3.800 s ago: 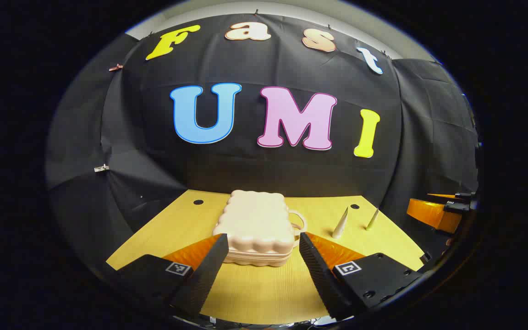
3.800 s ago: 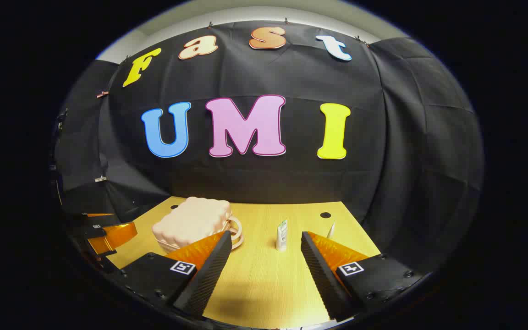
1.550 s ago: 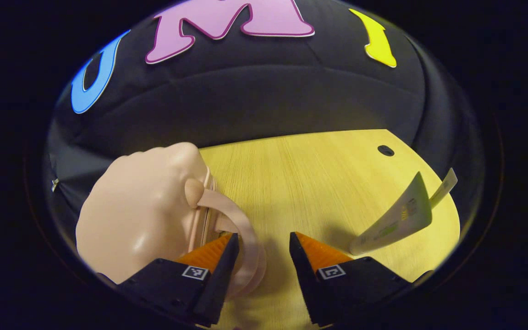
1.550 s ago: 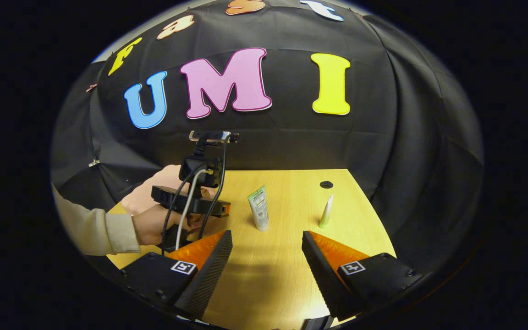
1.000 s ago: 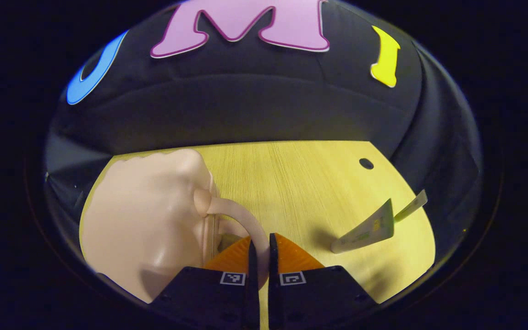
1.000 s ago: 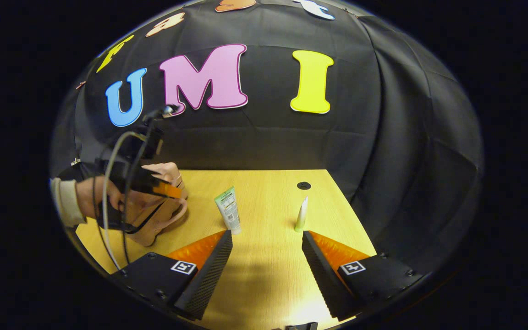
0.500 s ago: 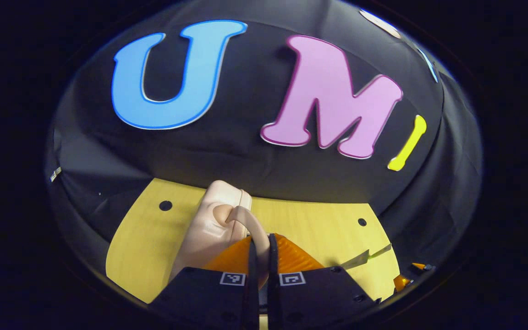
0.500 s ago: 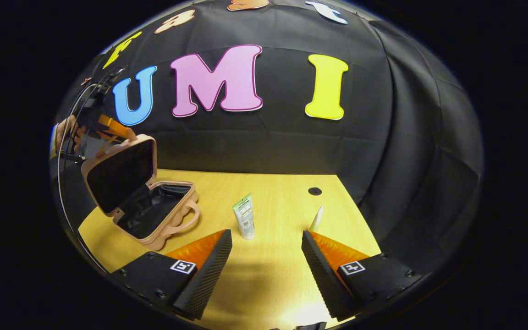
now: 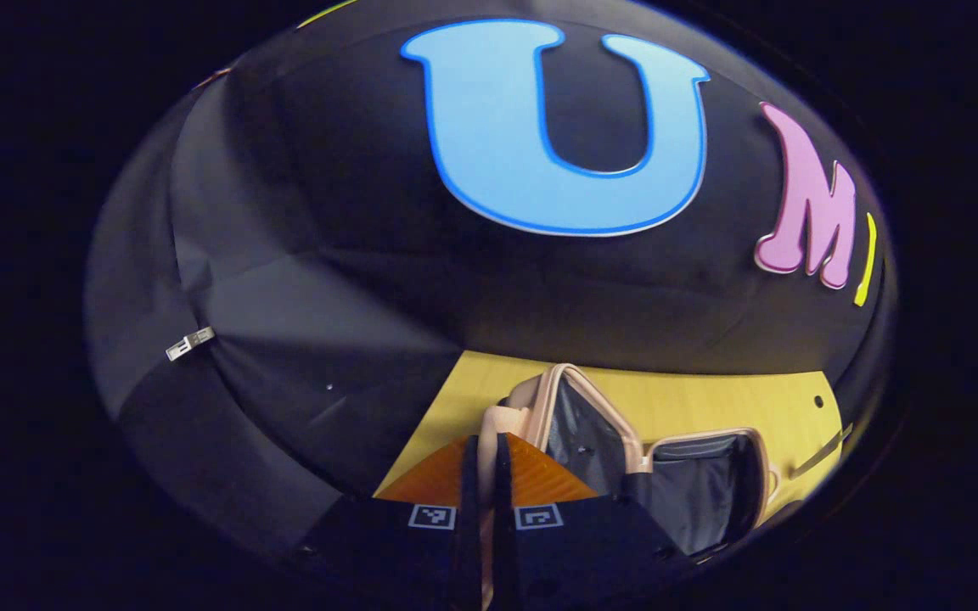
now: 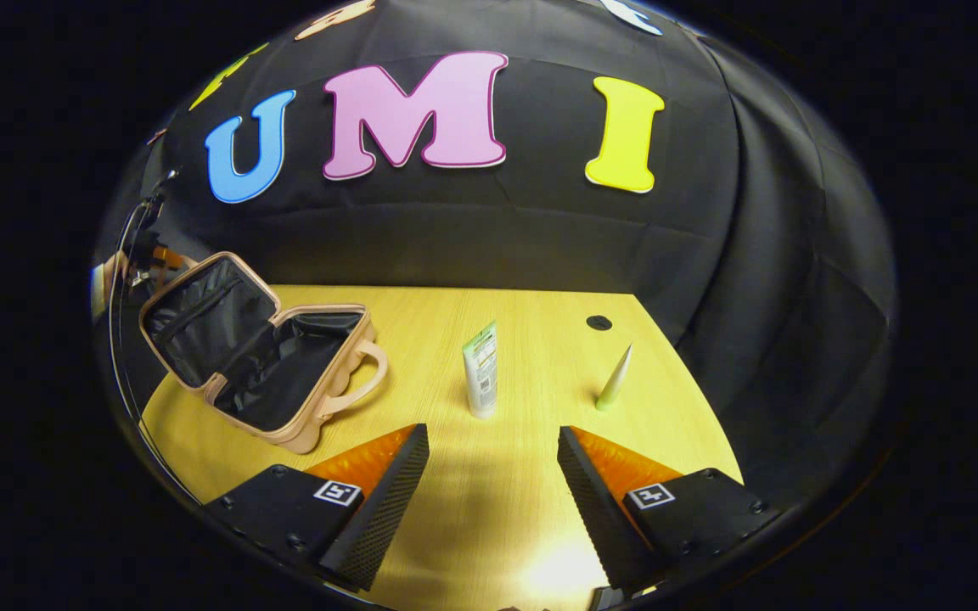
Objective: First open the suitcase, pack the skin care products into it, and then close the suitcase.
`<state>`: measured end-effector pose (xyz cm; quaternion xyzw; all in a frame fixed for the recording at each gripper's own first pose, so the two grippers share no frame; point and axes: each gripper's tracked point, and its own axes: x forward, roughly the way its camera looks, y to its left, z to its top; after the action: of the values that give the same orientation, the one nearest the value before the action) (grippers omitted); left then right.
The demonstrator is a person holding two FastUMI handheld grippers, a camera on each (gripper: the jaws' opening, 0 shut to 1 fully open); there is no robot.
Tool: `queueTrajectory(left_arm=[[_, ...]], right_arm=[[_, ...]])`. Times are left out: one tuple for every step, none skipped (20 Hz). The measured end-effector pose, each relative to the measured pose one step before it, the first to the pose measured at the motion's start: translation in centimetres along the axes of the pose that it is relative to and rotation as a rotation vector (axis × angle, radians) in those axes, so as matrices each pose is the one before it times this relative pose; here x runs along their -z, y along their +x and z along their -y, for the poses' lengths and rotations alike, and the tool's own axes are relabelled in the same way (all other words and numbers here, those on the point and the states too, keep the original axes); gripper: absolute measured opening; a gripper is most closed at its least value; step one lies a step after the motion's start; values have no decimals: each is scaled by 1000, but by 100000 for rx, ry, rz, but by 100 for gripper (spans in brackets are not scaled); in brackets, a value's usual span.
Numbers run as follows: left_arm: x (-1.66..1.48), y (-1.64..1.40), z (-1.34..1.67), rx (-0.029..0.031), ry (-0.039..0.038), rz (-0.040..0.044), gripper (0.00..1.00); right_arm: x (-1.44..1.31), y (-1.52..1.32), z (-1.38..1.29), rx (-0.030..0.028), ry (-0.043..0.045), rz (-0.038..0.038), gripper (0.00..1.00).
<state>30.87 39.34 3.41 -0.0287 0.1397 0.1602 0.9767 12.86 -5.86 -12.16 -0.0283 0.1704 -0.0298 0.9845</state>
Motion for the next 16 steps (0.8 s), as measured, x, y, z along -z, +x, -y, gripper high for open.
queueTrajectory(left_arm=[[1860, 1815, -1021, -1408, -3399, -3336, 11], [1713, 1846, -988, -1282, -3395, -3665, 11], [1720, 1532, -1020, -719, -2264, -3108, 11], [1531, 1473, -732, 72, -1218, -2832, 11], [1354, 1613, -383, -104, 1148, -4286, 11], [475, 646, -25, -1828, 1732, -2020, 11], [161, 290, -96, -3523, 1293, -209, 12], [-408, -335, -668, -5956, 1401, 3822, 20], [-1099, -1156, 486, 1447, 426, 5427, 38], [-1245, -1317, 1462, 2705, 3253, 4822, 53], [-755, -1429, 1404, -334, 5686, 5356, 88], [-1145, -2853, 1281, 165, 3733, 4531, 100], [-1431, -2023, 1822, 968, 2118, 5544, 96], [-2514, -3705, 3222, 4144, -229, 8152, 96], [-2645, -3167, 3064, 4584, -1396, 6418, 95], [-2147, -2347, 3159, 3867, -1070, 5508, 96]], right_arm=[[585, 296, -165, 768, -2070, -1349, 97], [543, 66, -188, 737, -1275, -1471, 97], [248, 152, -186, 294, 657, -625, 98], [284, -84, -51, 408, 1846, -722, 98], [162, 95, 120, 1433, 2396, 671, 98], [126, 299, 355, 1530, 929, 463, 98], [111, 226, 391, 1333, 639, -228, 98], [21, -35, 440, 1338, 1364, 74, 98], [-510, -138, 349, 614, 1363, 1574, 98], [-760, -102, 427, 702, 1162, 2711, 98], [-489, -40, 993, 1337, 169, 2038, 97], [100, -53, 968, 1456, -115, -296, 97], [-186, 18, 817, 1481, 552, 387, 97], [-387, 52, 955, 1500, 1763, 814, 98], [-334, 73, 649, 1040, 1201, 766, 97], [-450, 159, 770, 1233, 749, 774, 97]])
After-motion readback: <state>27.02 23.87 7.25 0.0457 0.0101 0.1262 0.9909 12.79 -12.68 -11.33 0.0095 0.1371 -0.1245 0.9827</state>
